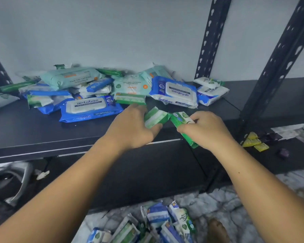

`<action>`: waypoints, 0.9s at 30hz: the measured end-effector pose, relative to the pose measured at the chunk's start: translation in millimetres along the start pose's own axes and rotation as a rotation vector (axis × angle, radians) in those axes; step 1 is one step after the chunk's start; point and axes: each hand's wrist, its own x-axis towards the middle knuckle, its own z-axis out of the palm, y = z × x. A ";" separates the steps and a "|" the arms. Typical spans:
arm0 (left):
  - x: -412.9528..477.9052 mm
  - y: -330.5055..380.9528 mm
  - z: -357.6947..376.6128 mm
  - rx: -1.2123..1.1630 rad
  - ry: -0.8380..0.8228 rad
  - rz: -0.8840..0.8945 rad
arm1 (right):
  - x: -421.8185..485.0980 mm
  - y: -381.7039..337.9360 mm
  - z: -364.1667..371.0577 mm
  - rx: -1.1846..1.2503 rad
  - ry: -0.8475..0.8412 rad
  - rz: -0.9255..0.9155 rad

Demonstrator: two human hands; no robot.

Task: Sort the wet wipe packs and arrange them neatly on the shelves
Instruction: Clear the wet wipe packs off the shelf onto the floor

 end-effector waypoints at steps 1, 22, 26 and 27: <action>-15.3 4.4 4.1 -0.036 0.013 0.022 | -12.7 7.5 0.1 0.044 0.027 0.011; -266.1 -97.4 309.7 -0.020 -0.613 -0.608 | -176.9 243.7 267.2 -0.125 -0.707 0.562; -272.1 -112.4 327.0 -0.015 -0.571 -0.557 | -184.4 274.2 317.4 -0.121 -0.621 0.524; -274.2 -115.5 330.3 -0.027 -0.570 -0.537 | -184.5 269.6 319.5 -0.124 -0.592 0.524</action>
